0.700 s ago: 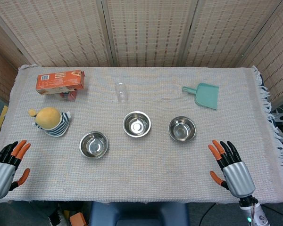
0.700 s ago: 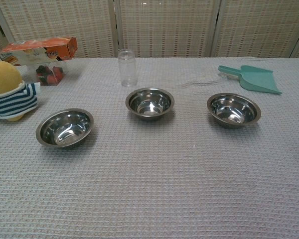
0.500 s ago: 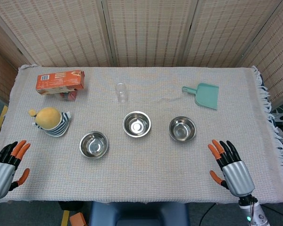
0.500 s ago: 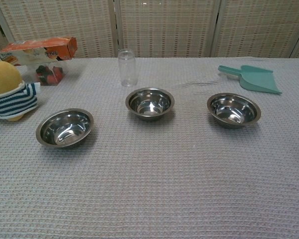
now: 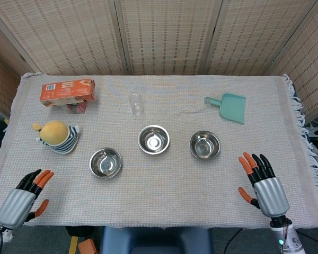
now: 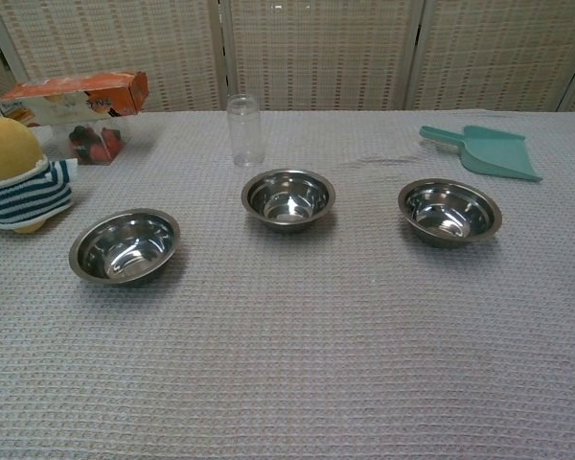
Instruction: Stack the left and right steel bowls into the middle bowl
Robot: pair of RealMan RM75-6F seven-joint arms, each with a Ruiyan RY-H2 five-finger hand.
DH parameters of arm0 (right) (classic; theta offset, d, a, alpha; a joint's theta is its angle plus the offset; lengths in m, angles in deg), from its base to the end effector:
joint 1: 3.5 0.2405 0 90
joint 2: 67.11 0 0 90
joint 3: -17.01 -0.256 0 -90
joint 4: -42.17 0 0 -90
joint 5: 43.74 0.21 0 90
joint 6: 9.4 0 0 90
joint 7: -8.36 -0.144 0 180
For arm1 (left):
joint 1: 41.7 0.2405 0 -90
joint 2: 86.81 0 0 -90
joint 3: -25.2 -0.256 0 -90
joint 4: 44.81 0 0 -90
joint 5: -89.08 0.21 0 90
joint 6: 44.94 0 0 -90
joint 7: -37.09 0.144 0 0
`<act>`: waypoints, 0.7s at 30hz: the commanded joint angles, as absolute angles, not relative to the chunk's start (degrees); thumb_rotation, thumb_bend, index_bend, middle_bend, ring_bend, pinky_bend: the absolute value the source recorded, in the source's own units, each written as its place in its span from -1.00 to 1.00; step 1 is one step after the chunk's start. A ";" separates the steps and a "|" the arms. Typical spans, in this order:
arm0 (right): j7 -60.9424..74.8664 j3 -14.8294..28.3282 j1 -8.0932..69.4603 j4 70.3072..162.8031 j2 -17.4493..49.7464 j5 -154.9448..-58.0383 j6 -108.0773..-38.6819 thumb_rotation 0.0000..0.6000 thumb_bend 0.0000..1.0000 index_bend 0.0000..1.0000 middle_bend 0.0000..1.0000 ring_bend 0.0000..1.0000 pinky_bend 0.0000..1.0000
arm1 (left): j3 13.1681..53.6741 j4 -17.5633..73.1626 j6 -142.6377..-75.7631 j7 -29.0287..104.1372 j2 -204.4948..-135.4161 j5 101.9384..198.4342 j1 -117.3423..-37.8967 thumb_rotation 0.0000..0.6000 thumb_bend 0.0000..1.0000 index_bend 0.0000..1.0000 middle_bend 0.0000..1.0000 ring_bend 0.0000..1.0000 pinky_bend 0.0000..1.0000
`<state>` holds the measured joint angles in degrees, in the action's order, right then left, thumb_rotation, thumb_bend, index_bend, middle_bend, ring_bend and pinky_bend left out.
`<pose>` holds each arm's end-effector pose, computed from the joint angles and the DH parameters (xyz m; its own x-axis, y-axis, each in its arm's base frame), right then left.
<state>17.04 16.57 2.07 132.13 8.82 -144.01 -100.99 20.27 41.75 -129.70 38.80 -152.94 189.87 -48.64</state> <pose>-0.2582 -0.1691 0.0978 0.3723 0.0981 0.9229 -0.8861 -0.2582 0.3849 -0.3002 0.1585 0.1232 0.5103 0.1081 0.8532 0.8350 -0.2998 -0.4614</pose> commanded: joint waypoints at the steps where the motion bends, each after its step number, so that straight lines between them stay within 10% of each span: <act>1: 15.88 16.44 1.76 132.30 8.04 -144.45 -101.92 1.00 -0.73 -1.00 -1.00 -1.00 -1.00 | 19.20 39.55 -128.58 45.14 -158.80 192.19 -48.75 1.00 -0.13 -0.94 -0.87 -0.90 -0.74; 21: 14.63 16.60 1.88 132.73 7.10 -144.35 -101.56 1.00 -0.73 -1.00 -1.00 -1.00 -1.00 | 24.75 20.33 -121.89 53.28 -182.74 191.83 -57.53 1.00 -0.13 -0.65 -0.87 -0.92 -0.73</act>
